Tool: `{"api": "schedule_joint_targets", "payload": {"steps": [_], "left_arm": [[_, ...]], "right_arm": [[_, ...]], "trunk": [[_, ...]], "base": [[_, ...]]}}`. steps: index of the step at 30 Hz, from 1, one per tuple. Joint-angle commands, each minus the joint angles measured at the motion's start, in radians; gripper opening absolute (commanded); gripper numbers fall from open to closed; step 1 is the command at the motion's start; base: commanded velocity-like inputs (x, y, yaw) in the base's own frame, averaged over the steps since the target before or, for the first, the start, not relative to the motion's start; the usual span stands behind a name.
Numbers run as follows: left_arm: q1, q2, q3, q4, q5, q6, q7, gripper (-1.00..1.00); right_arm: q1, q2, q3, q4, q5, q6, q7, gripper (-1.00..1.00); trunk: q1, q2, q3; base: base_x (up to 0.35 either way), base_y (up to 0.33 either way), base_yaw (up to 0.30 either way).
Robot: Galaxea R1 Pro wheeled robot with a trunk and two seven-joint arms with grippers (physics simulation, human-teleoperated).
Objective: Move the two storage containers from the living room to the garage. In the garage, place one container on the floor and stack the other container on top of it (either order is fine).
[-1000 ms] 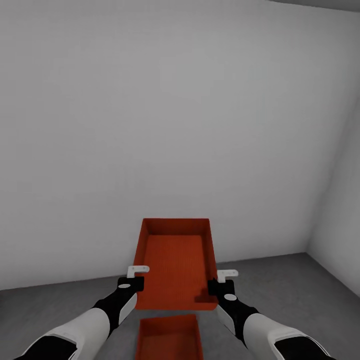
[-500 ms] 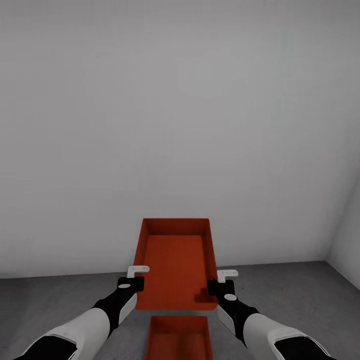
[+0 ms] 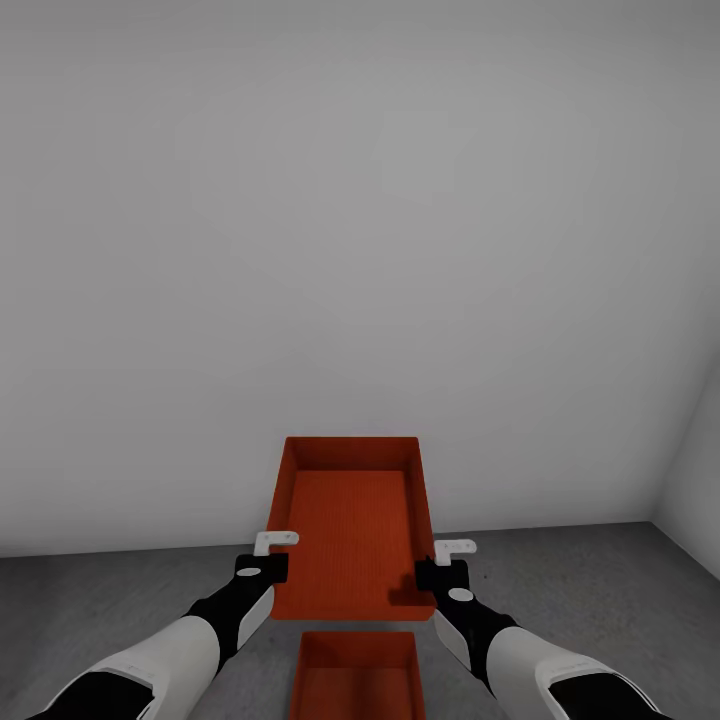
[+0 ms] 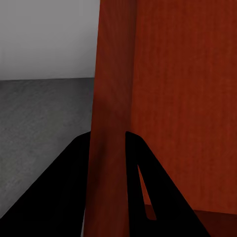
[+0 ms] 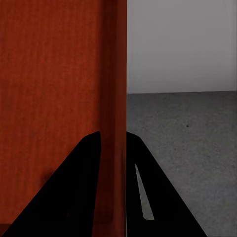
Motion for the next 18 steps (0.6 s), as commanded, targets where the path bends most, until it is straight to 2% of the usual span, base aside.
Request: {"api": "schedule_joint_targets", "payload": {"steps": [1, 10, 18], "left_arm": [[-0.001, 0.001, 0.011, -0.005, -0.015, -0.018, 0.037, -1.00], [-0.001, 0.001, 0.011, -0.005, -0.015, -0.018, 0.037, -1.00], [-0.001, 0.001, 0.011, -0.005, -0.015, -0.018, 0.038, -1.00]], "right_arm": [[-0.001, -0.010, -0.004, 0.048, -0.016, -0.005, -0.064, -1.00], [-0.001, -0.010, -0.003, 0.047, -0.016, -0.005, -0.064, -1.00], [-0.001, -0.010, -0.003, 0.047, -0.016, -0.005, -0.064, -1.00]], "trunk": [[0.000, -0.001, -0.001], [0.000, -0.001, -0.001], [0.000, -0.001, -0.012]], "base": [[0.000, 0.000, 0.000], [0.000, 0.000, 0.000], [0.000, 0.000, 0.000]]}}
